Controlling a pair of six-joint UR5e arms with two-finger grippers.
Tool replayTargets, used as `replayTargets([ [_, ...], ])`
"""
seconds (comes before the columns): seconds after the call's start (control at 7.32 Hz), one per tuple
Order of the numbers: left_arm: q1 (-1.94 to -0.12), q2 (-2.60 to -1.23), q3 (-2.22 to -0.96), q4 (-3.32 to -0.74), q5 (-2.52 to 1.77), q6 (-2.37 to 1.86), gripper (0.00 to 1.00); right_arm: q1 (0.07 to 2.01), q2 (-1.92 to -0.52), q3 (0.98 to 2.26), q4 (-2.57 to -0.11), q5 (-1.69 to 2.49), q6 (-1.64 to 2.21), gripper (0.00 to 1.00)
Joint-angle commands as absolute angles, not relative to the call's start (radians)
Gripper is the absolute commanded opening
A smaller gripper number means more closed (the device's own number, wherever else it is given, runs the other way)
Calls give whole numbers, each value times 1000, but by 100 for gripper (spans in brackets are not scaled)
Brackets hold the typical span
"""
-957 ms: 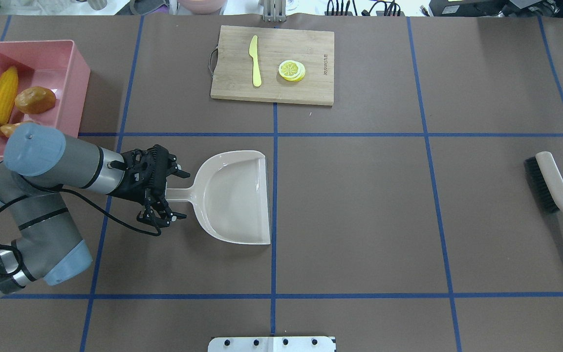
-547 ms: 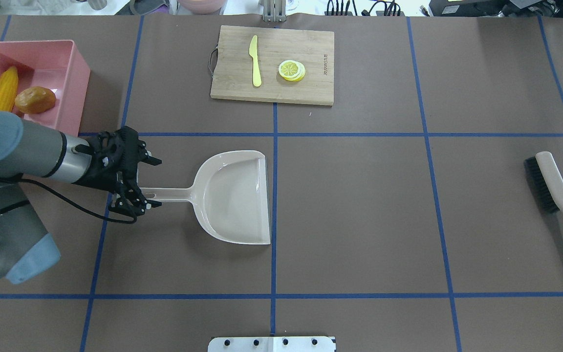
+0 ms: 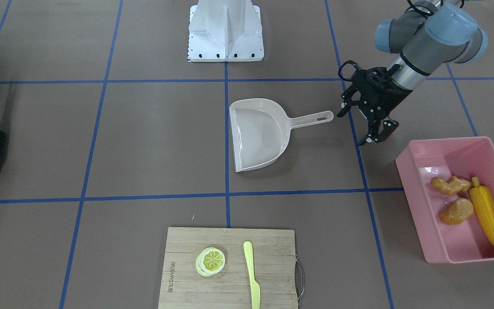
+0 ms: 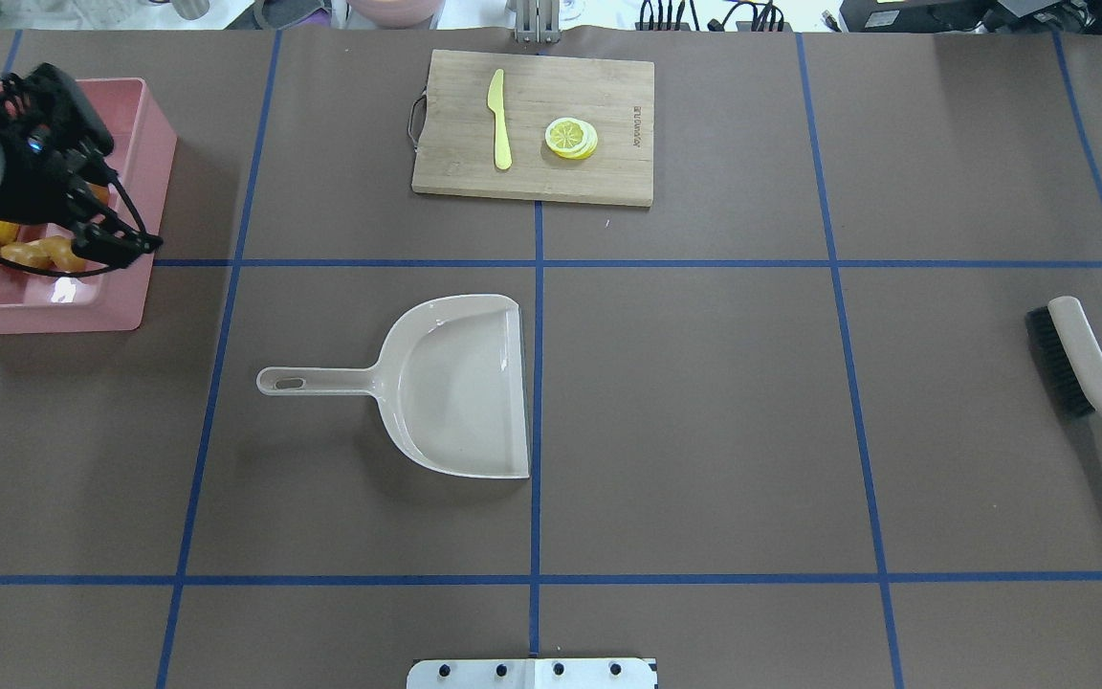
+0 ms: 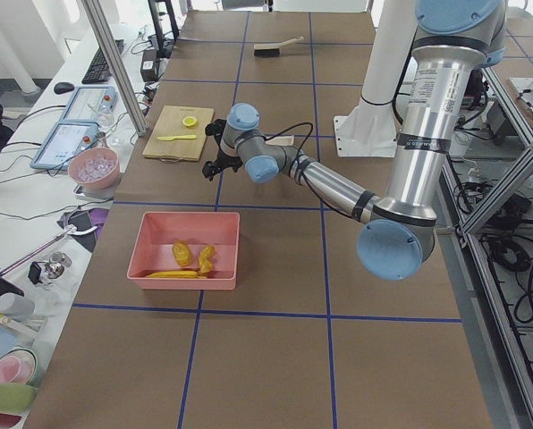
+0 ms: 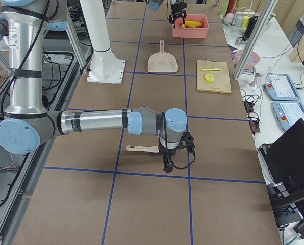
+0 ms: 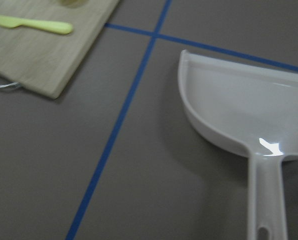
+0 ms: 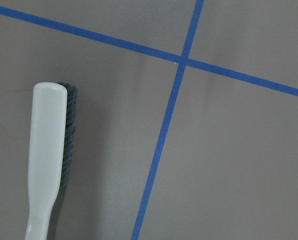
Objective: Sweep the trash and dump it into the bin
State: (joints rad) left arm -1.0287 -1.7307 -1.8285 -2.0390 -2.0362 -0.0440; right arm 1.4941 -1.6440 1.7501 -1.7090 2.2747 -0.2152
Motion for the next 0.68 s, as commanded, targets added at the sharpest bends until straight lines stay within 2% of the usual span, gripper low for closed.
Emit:
replayTargets([
  [0.0, -1226, -1657, -1832, -1848, -2022, -144, 98, 1494, -1651, 1749, -1712, 2275, -216, 100],
  [0.27, -1436, -1583, -1780, -1787, -2176, -167, 98, 1494, -1647, 1753, -1710, 2279, -215, 100],
  [0.55, -1587, -1580, -1616, -1787, -2403, -166, 98, 1494, -1649, 1750, -1710, 2276, -216, 100],
])
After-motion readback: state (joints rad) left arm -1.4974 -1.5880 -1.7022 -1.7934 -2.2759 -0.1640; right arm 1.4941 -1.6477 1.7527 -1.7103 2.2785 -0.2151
